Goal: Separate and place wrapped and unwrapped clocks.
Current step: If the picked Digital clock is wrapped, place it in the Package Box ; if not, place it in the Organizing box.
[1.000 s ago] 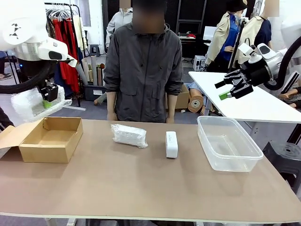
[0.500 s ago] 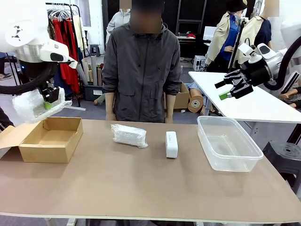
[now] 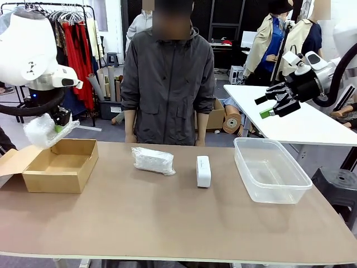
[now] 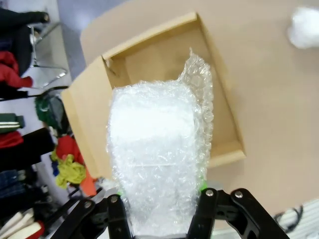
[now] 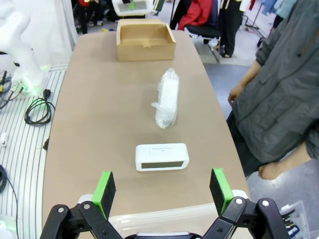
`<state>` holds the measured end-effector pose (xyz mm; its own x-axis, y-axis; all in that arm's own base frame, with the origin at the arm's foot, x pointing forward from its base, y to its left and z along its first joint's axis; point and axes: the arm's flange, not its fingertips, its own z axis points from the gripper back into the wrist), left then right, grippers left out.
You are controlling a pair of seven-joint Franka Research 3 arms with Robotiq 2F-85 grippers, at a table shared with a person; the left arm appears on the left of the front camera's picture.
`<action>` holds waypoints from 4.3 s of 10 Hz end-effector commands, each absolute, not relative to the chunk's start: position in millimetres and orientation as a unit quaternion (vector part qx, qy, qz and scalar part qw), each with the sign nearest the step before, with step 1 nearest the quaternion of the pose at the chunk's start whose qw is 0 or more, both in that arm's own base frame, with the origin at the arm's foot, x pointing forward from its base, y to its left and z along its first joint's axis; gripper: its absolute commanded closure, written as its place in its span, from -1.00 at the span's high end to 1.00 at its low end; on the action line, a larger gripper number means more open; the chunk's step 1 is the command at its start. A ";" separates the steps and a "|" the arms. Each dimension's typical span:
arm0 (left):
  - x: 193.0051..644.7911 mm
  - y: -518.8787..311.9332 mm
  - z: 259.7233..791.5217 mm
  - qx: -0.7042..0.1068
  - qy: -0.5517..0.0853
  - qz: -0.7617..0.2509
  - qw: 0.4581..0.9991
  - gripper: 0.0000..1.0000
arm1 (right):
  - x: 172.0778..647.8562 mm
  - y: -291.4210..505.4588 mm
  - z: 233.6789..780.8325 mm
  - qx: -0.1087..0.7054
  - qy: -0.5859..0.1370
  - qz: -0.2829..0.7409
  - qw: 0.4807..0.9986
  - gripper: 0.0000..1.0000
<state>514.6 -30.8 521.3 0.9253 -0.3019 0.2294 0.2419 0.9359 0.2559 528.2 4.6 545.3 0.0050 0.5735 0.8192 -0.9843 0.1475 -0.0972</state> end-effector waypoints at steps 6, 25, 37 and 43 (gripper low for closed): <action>600.9 -8.5 482.0 0.084 -0.113 0.005 0.990 -1.00 | 526.6 5.8 546.8 0.270 -0.381 0.595 0.654 1.00; 584.7 4.8 386.3 0.138 -0.092 -0.041 0.985 -1.00 | 526.6 5.8 546.8 0.270 -0.381 0.595 0.654 1.00; 591.4 19.2 364.3 0.130 -0.080 -0.039 0.987 1.00 | 526.6 5.8 546.8 0.270 -0.381 0.595 0.654 1.00; 580.3 1.8 405.1 0.113 -0.091 -0.037 0.989 1.00 | 526.6 5.8 546.8 0.270 -0.381 0.595 0.654 1.00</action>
<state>585.7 3.5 399.9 0.9796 -0.0904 0.1797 0.0438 0.9677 0.2483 528.1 4.7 545.3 0.0049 0.5736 0.8191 -0.9843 0.1472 -0.0972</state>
